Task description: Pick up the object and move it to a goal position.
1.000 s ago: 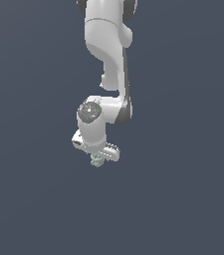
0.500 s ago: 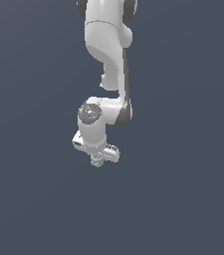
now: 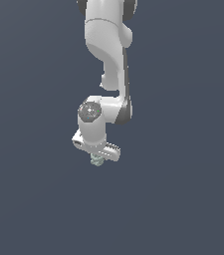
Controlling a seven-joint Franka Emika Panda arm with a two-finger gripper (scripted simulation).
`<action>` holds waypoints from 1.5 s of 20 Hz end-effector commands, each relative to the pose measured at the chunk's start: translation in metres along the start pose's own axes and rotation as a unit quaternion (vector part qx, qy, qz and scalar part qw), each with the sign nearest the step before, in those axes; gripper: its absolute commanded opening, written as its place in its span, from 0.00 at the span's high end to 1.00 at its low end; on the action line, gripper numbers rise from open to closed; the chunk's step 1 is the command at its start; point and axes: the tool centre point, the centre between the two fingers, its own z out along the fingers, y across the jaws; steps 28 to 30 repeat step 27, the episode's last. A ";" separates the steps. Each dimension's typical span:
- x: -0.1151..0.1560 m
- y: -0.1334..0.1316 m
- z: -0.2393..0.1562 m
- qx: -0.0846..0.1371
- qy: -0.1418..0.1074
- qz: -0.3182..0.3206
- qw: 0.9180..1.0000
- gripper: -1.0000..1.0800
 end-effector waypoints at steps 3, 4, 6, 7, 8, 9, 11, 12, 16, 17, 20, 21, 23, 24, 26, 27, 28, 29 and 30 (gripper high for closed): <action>-0.006 0.000 -0.012 0.000 0.000 0.000 1.000 1.00; -0.009 0.000 -0.016 0.000 0.000 0.000 1.000 1.00; -0.014 0.000 -0.025 0.000 0.000 0.000 1.000 1.00; -0.017 0.000 -0.030 0.000 0.000 0.000 1.000 1.00; -0.020 0.000 -0.035 0.000 0.000 0.000 1.000 1.00; -0.023 0.000 -0.041 0.000 0.000 0.000 1.000 1.00; -0.030 0.001 -0.054 0.000 0.000 0.000 1.000 1.00; -0.034 0.001 -0.060 0.000 0.000 0.000 1.000 1.00; -0.045 0.001 -0.080 0.000 0.000 0.000 1.000 1.00; -0.047 0.001 -0.085 0.000 0.000 0.000 1.000 1.00; -0.052 0.001 -0.095 0.000 0.000 0.000 1.000 1.00; -0.053 0.001 -0.097 0.000 0.000 0.000 1.000 1.00; -0.055 0.001 -0.101 0.000 0.000 0.000 1.000 1.00; -0.056 0.001 -0.102 0.000 0.000 0.000 1.000 1.00; -0.056 0.001 -0.103 0.000 0.000 0.000 1.000 1.00; -0.056 0.001 -0.104 0.000 0.000 0.000 1.000 1.00; -0.056 0.001 -0.104 0.000 0.000 0.000 1.000 1.00; -0.056 0.001 -0.104 0.000 0.000 0.000 1.000 1.00; -0.056 0.001 -0.104 0.000 0.000 0.000 1.000 1.00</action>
